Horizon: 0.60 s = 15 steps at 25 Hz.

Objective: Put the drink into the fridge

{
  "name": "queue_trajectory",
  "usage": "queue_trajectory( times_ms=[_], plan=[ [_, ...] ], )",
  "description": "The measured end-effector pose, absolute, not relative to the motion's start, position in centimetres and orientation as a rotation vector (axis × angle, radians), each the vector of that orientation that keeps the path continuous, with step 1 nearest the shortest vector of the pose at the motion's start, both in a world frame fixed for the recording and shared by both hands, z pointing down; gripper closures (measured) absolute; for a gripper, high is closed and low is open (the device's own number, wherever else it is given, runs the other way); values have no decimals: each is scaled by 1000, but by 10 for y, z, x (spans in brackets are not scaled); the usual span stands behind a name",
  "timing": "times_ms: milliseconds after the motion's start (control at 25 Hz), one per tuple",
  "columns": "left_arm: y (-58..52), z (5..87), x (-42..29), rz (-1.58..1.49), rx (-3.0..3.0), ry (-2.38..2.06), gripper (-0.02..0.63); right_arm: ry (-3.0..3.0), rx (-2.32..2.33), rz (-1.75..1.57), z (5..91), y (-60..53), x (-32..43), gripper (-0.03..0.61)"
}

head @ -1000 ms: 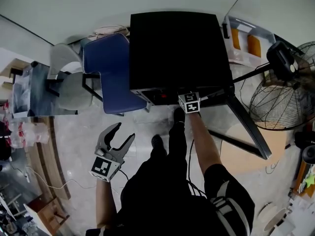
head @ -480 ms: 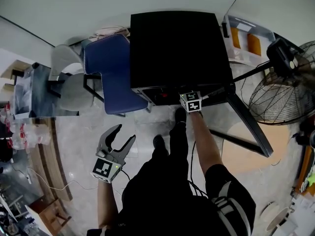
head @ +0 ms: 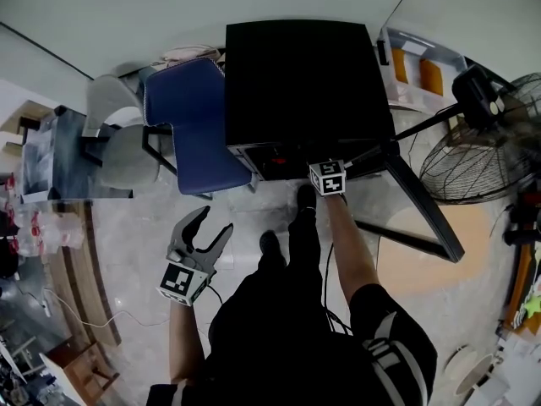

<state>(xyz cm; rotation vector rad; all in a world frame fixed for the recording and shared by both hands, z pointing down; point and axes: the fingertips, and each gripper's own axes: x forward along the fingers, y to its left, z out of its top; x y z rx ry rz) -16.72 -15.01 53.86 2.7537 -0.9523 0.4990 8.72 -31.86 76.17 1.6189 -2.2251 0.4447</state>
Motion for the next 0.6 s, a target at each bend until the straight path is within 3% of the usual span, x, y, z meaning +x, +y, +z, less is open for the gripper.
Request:
queue_trajectory(
  times_ms=[280, 600],
  plan=[
    [-148, 529, -168, 469, 2812, -929, 376, -2201, 1632, 450, 758, -301, 89, 393],
    [-147, 511, -185, 404, 2860, -911, 414, -2199, 1626, 444, 738, -277, 86, 533]
  ],
)
